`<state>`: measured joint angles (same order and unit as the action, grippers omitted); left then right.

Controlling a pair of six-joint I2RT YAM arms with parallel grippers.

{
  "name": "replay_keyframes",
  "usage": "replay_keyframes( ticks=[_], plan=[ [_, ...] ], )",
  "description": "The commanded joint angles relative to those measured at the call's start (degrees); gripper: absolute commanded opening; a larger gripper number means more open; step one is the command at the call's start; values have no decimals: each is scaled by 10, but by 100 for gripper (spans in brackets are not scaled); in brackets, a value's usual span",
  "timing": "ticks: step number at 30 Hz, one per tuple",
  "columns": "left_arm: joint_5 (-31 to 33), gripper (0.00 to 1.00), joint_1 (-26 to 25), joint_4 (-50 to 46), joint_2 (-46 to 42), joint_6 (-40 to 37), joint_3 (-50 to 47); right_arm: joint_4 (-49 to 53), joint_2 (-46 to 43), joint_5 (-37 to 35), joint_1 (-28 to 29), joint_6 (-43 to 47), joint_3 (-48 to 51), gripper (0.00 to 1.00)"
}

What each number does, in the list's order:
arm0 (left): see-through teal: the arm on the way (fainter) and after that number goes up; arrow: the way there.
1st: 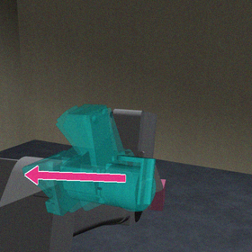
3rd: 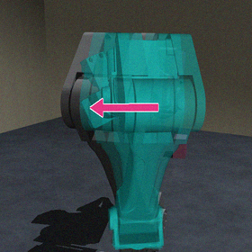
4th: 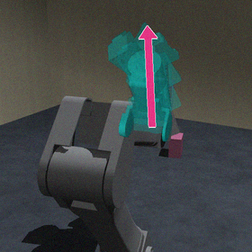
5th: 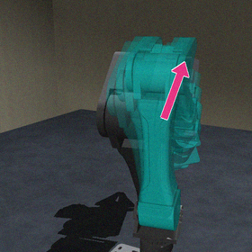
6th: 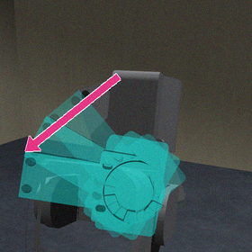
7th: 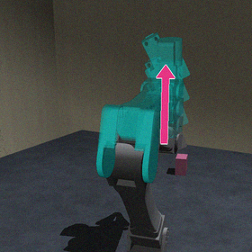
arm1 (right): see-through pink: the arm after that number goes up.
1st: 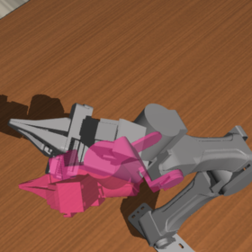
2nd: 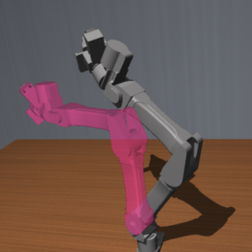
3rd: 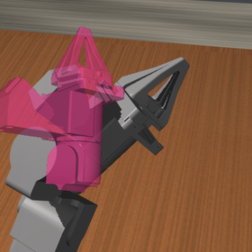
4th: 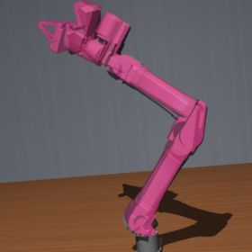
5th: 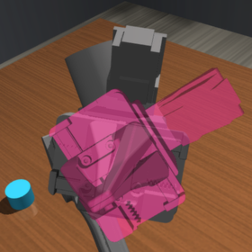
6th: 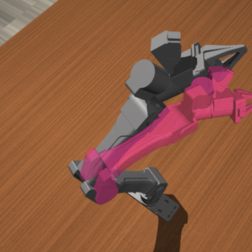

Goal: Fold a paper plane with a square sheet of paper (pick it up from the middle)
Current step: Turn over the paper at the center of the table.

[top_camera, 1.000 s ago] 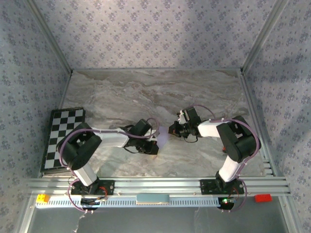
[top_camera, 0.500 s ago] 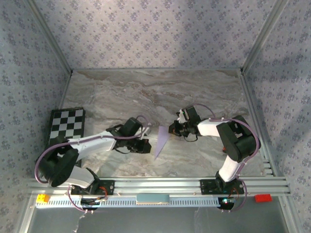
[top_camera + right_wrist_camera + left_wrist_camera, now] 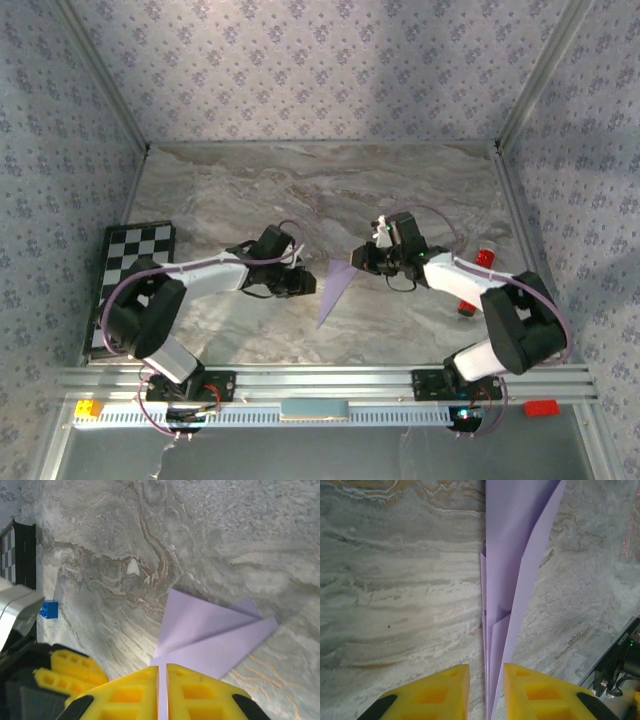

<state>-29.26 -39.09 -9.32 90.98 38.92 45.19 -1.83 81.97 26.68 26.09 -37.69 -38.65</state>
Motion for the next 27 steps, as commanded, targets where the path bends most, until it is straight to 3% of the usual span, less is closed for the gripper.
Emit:
replay_keyframes(
  ticks=[1,10,27],
  plan=[
    [-15,24,2,9,20,5,23,30,-29,-26,0,-6,38,13],
    [-38,26,2,13,73,5,55,18,-67,-35,15,-31,83,15],
    [-76,26,-15,9,129,-5,79,-30,-28,-51,56,-58,98,16]
  ],
)
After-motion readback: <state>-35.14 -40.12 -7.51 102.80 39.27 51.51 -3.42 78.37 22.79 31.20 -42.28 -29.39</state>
